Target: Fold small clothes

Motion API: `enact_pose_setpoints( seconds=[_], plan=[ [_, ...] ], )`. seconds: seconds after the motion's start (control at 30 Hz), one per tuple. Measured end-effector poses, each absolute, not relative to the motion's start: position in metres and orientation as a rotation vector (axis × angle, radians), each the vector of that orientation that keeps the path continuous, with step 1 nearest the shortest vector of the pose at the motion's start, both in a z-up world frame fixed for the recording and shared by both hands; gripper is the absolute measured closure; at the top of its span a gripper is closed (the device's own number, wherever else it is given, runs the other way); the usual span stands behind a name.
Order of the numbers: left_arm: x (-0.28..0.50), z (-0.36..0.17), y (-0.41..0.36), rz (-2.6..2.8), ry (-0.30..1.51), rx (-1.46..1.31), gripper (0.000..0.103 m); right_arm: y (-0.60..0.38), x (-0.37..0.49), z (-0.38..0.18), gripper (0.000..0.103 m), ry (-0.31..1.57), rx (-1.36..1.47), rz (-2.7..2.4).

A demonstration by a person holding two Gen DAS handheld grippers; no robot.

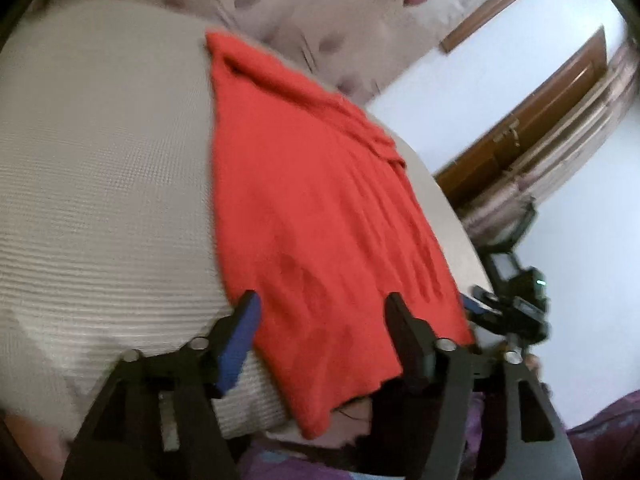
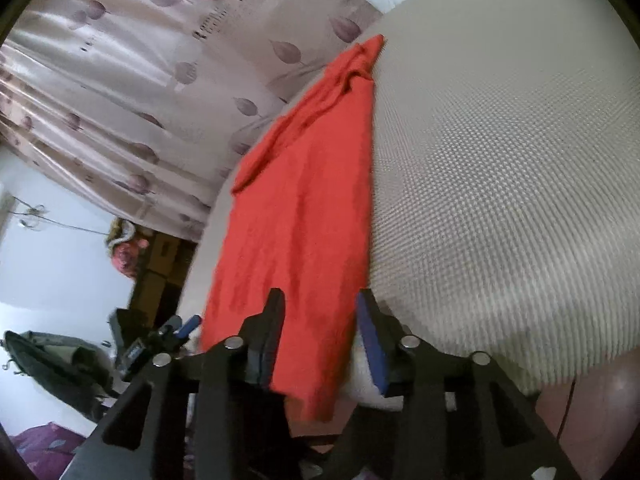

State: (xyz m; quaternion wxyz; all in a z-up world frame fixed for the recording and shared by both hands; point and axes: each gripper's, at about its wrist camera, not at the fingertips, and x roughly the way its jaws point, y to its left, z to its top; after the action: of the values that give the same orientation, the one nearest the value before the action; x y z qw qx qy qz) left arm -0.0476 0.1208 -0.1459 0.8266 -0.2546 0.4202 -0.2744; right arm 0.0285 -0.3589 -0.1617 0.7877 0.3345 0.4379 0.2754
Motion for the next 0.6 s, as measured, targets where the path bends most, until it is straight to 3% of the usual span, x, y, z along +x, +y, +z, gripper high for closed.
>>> enact_pose_setpoints(
  seconds=[0.07, 0.2, 0.23, 0.27, 0.3, 0.33, 0.53, 0.6],
  plan=[
    [-0.044, -0.148, 0.12, -0.607, 0.868, -0.577, 0.032, -0.353, 0.031, -0.167, 0.065, 0.957, 0.738, 0.615],
    [-0.04, -0.15, 0.114, -0.649, 0.855, -0.612, 0.034, -0.337, 0.03, -0.17, 0.065, 0.974, 0.753, 0.673],
    [-0.04, -0.15, 0.111, -0.664, 0.857, -0.598, 0.052, -0.333, 0.03, -0.173, 0.07, 0.989, 0.765, 0.694],
    [-0.038, -0.152, 0.108, -0.667, 0.871, -0.588, 0.081, -0.329, 0.029, -0.176, 0.076, 1.001, 0.771, 0.702],
    [-0.037, -0.158, 0.106, -0.642, 0.893, -0.576, 0.092, -0.324, 0.029, -0.18, 0.092, 1.021, 0.769, 0.704],
    [-0.034, -0.16, 0.106, -0.63, 0.891, -0.582, 0.096, -0.321, 0.029, -0.183, 0.092, 1.026, 0.77, 0.703],
    [-0.039, -0.153, 0.12, -0.601, 0.849, -0.594, 0.096, -0.333, 0.025, -0.177, 0.093, 0.945, 0.828, 0.727],
    [-0.038, -0.153, 0.125, -0.569, 0.877, -0.583, 0.084, -0.332, 0.025, -0.174, 0.091, 0.954, 0.788, 0.728]
  ],
)
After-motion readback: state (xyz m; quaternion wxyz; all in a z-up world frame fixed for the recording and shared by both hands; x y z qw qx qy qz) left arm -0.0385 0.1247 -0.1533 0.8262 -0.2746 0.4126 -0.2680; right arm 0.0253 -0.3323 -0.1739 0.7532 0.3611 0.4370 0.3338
